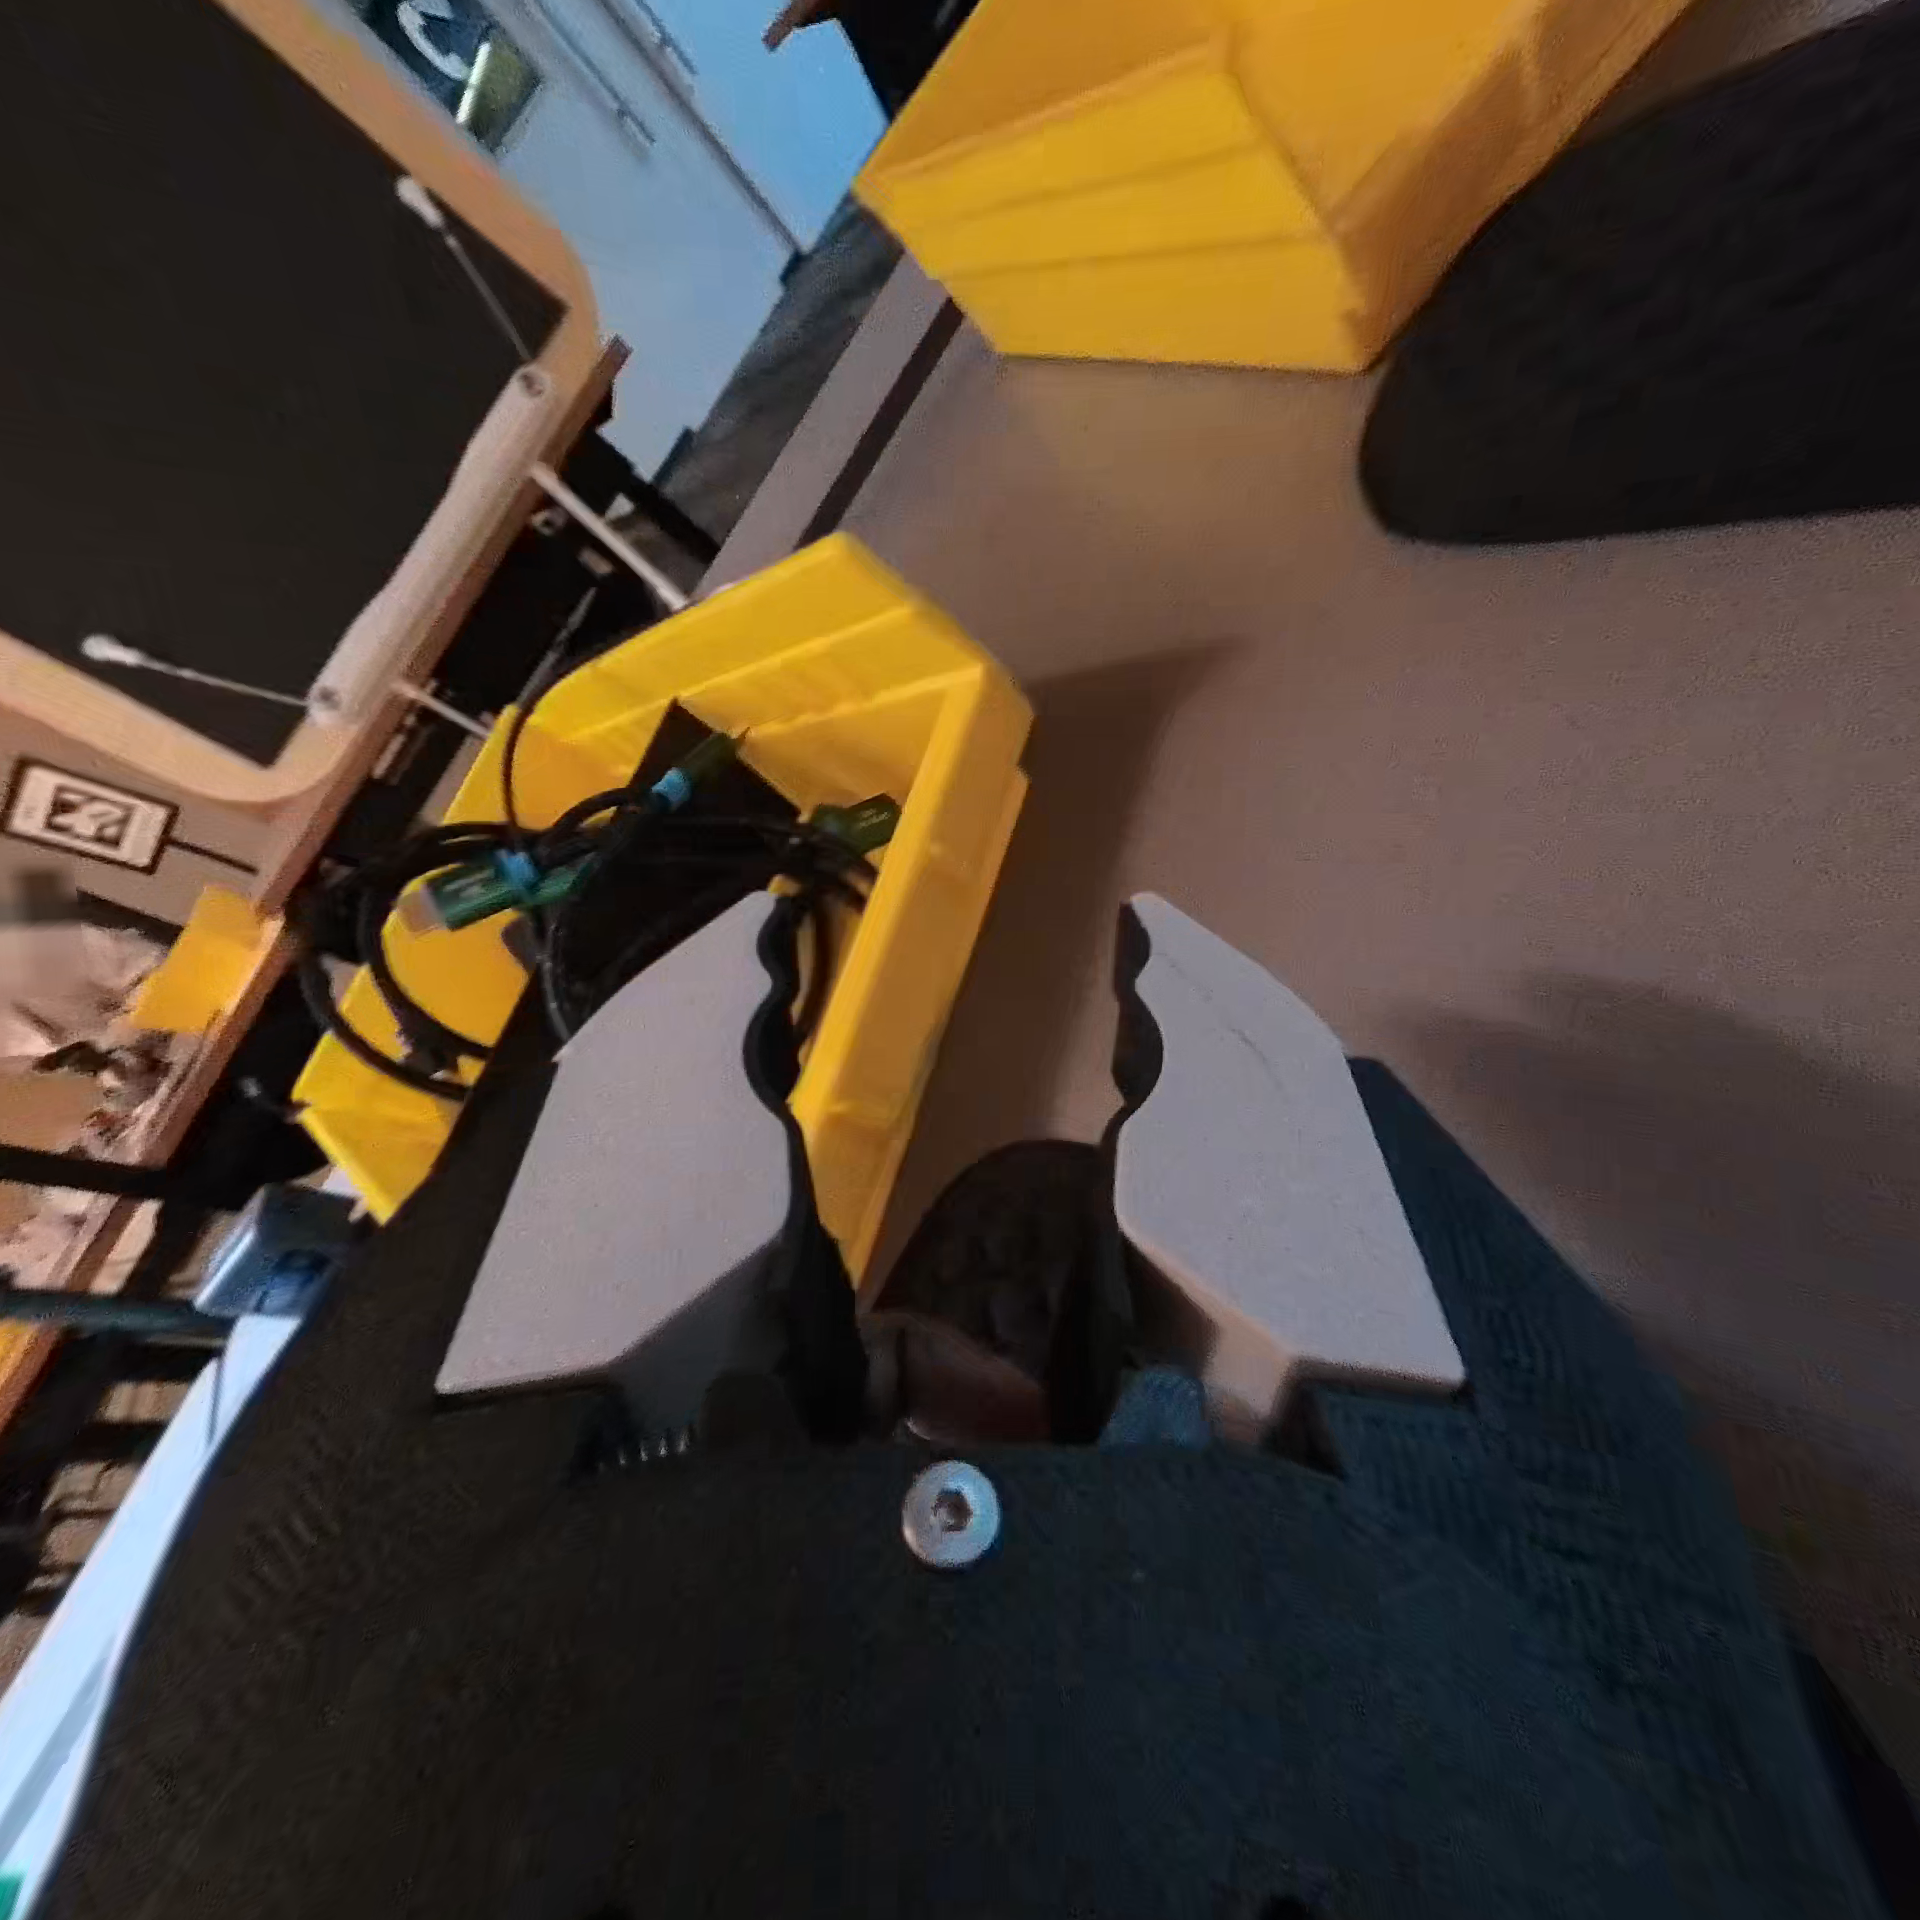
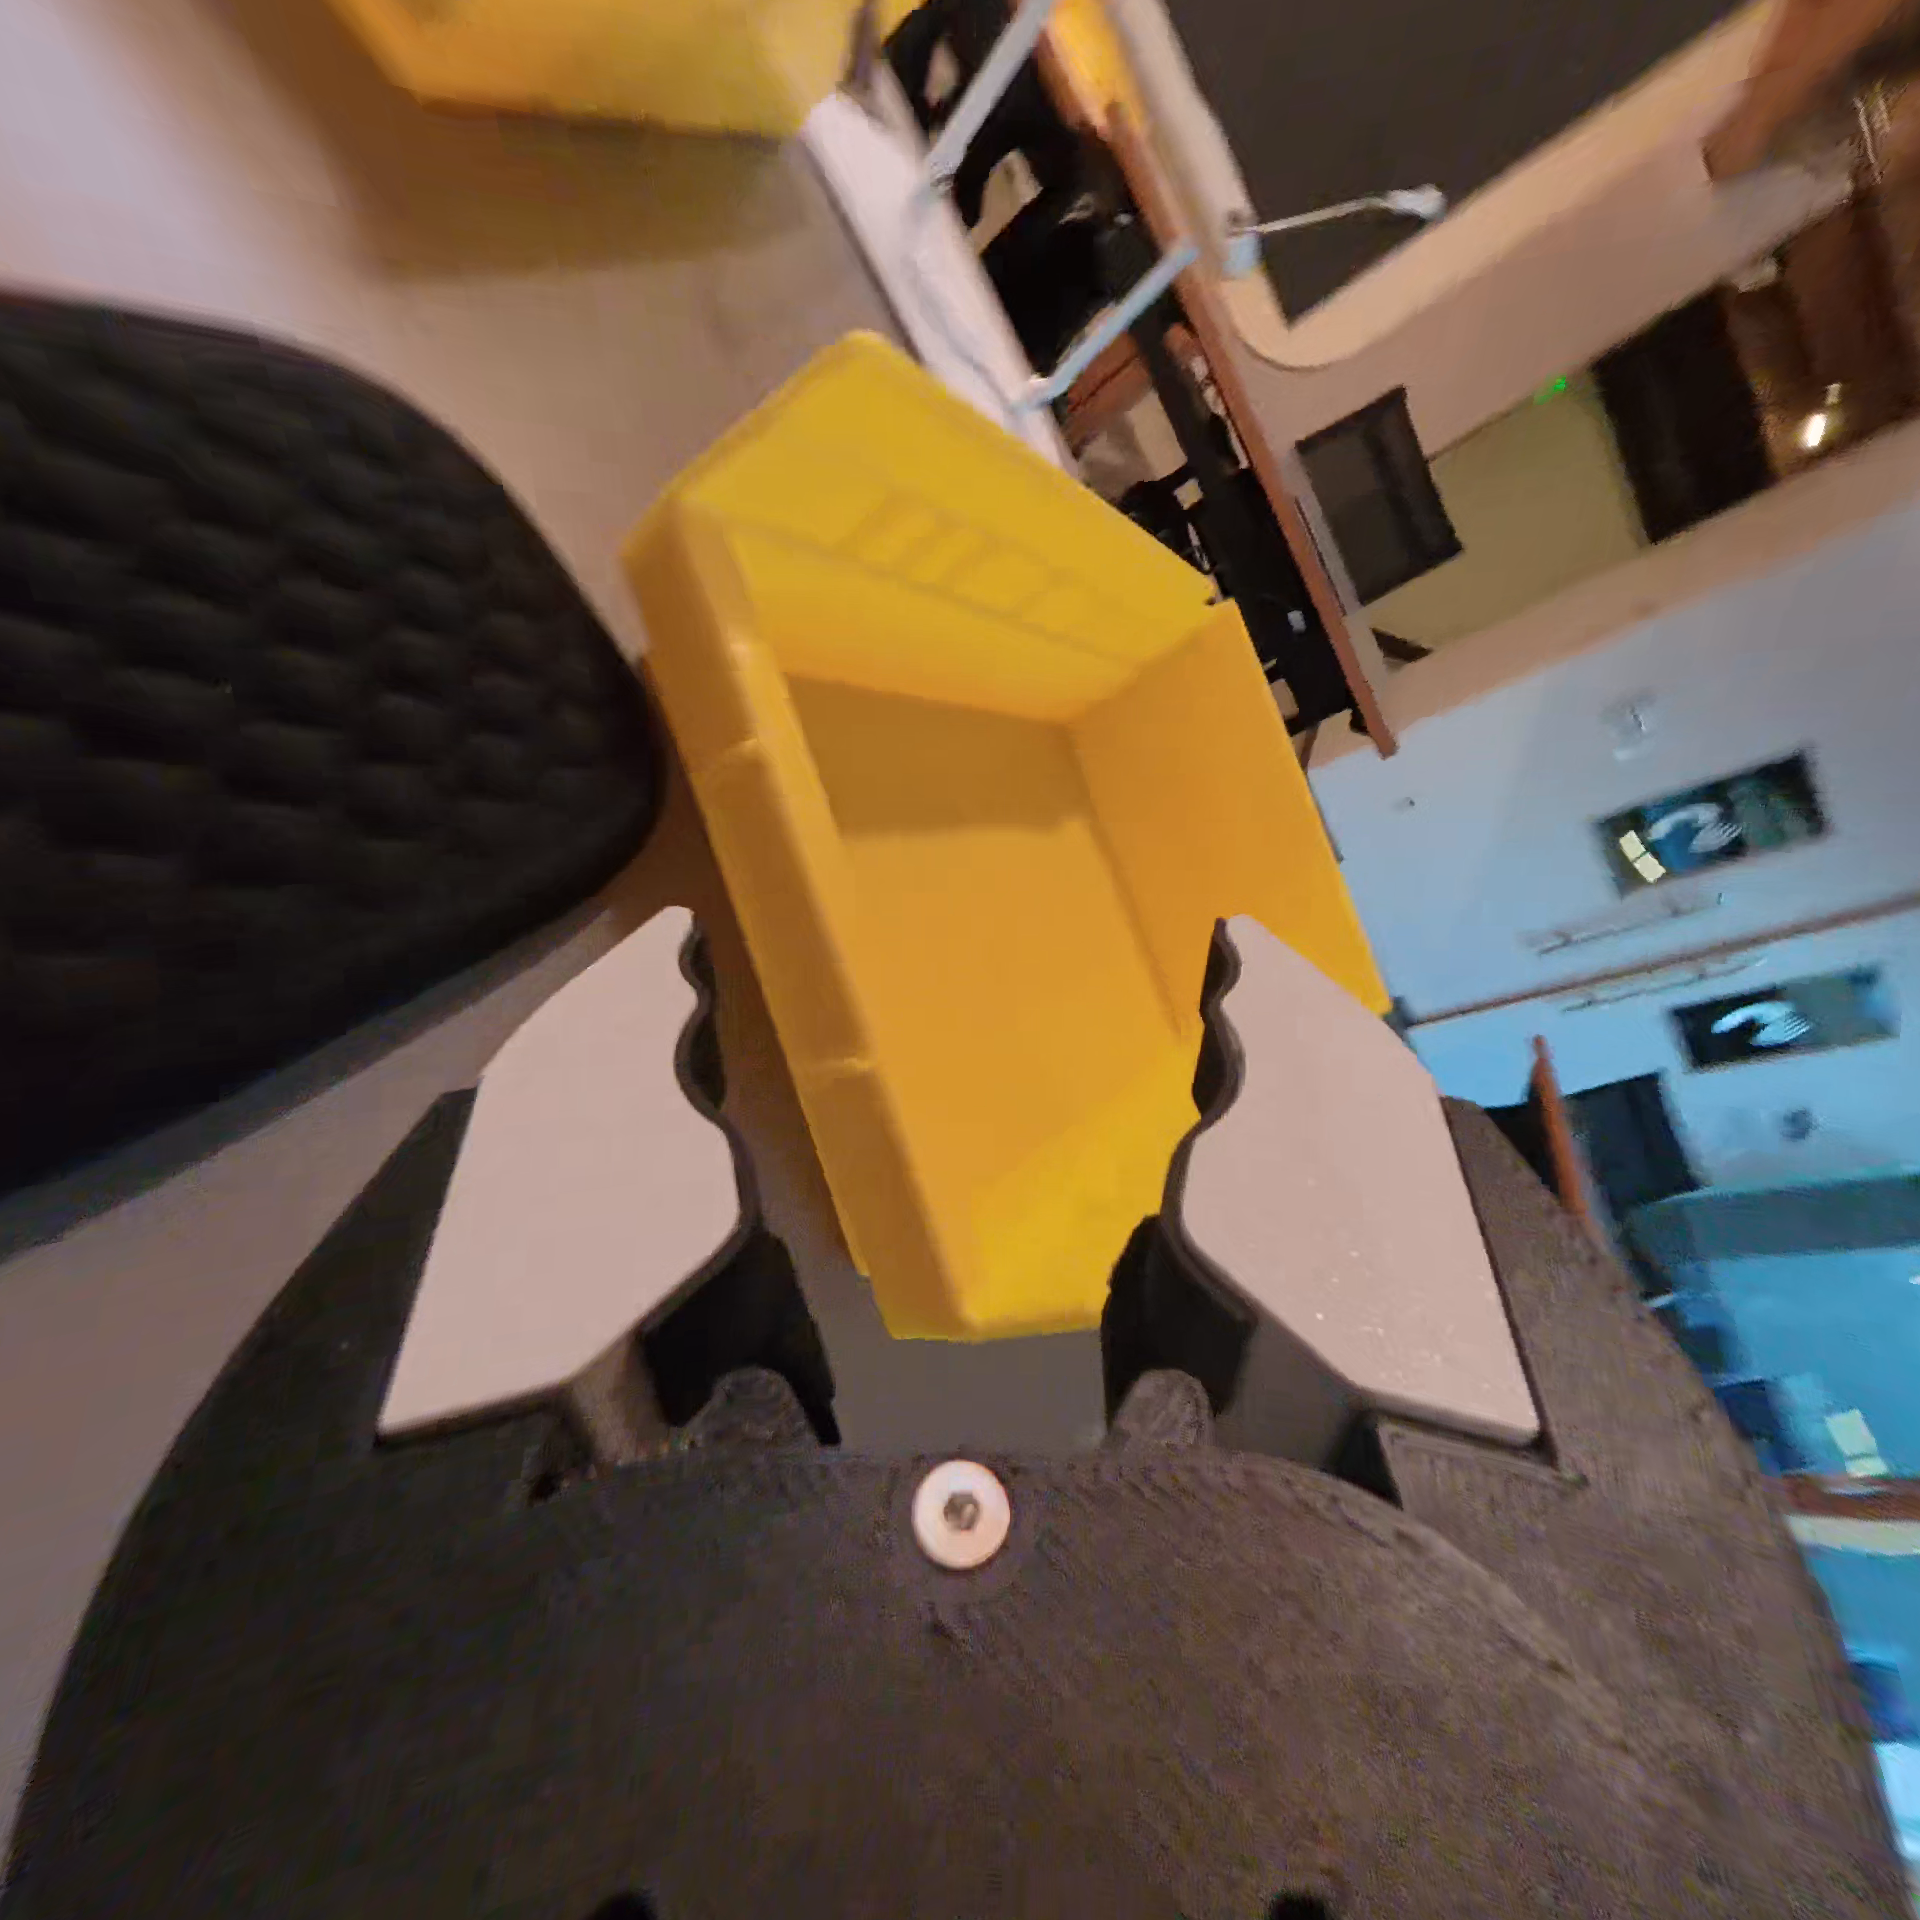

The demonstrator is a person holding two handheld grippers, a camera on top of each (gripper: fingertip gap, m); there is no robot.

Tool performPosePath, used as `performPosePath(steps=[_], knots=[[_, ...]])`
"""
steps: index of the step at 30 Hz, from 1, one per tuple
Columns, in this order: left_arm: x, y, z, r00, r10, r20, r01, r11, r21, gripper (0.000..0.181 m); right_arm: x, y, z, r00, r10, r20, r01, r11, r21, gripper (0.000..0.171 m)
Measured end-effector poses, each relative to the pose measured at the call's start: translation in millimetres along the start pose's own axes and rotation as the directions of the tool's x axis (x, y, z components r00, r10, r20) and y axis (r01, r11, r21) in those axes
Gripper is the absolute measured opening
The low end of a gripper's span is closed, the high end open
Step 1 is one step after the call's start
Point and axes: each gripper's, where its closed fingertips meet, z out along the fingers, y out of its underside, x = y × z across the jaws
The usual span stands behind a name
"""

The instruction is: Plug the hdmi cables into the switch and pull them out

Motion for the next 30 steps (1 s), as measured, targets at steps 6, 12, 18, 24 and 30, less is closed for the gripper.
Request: performPosePath(steps=[6, 12, 18, 24, 30], knots=[[-2.3, 31.5, 18.3, 0.998, 0.053, 0.027, -0.049, 0.990, -0.132, 0.058, -24.1, -14.2, 28.1, 0.975, -0.221, 0.008, 0.221, 0.973, -0.066, 0.068], [-2.1, 38.1, 55.7, 0.979, 0.202, 0.025, -0.191, 0.957, -0.219, 0.051, -44.2, 20.7, 48.9, 0.940, -0.326, 0.098, 0.340, 0.896, -0.286, 0.063], [-23.8, 69.5, 65.6, 0.982, 0.190, 0.004, -0.175, 0.915, -0.364, 0.033, -37.0, 27.4, 54.2, 0.951, -0.308, 0.021, 0.297, 0.895, -0.333, 0.033], [-66.3, 122.5, 30.3, 0.983, 0.155, 0.098, -0.088, 0.868, -0.489, 0.034, -27.0, 44.3, 47.9, 0.970, -0.241, -0.016, 0.218, 0.901, -0.376, 0.034], [-95.4, 170.3, -19.9, 0.969, 0.126, 0.212, 0.011, 0.837, -0.547, 0.036, -18.5, 60.3, 39.3, 0.975, -0.219, -0.033, 0.186, 0.892, -0.412, 0.035]])
